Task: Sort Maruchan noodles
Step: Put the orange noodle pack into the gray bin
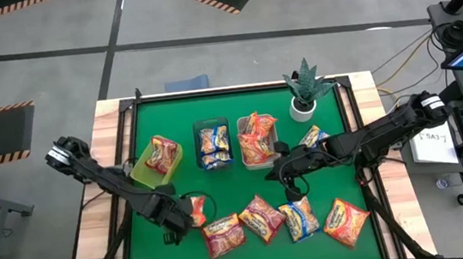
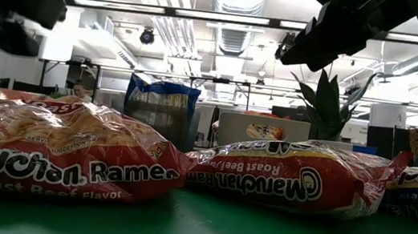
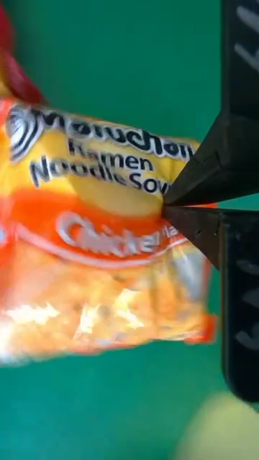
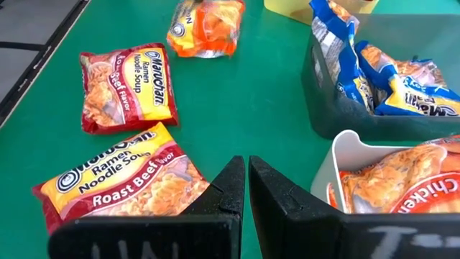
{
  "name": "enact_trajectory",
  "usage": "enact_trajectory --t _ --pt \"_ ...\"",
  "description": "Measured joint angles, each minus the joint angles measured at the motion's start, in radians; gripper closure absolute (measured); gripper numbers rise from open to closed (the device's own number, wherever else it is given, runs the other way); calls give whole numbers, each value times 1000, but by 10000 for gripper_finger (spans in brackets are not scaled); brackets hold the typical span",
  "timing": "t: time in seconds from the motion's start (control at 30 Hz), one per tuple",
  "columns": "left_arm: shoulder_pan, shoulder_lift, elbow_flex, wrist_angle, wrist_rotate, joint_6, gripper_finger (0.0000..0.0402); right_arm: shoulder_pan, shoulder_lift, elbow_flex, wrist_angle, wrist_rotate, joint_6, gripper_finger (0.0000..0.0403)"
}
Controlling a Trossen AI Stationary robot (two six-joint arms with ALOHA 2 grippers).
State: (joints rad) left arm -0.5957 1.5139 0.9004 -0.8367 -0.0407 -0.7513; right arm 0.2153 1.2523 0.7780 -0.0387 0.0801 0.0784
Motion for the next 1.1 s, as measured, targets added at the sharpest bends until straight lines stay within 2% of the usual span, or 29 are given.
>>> enact_trajectory --t 0.13,0.23,0.3,0.5,0.63,0.77,0.9,1.1 --pt "23 0 -75 248 -24 -40 401 0 2 0 2 0 0 392" --pt "64 0 -97 363 -151 -97 401 0 2 0 13 0 3 392" --pt "89 -2 -95 419 -197 -83 401 0 2 0 30 0 15 392" --pt "103 -5 -24 416 -215 108 401 0 1 0 62 2 181 392" --pt "99 6 -12 436 -331 166 401 0 15 0 73 5 354 392" --pt "99 34 -23 440 -483 168 401 0 51 0 95 17 452 386" --pt "102 80 -40 479 -547 170 401 0 99 0 130 18 508 355" --pt "98 163 -41 504 -516 168 401 0 164 20 145 26 584 276"
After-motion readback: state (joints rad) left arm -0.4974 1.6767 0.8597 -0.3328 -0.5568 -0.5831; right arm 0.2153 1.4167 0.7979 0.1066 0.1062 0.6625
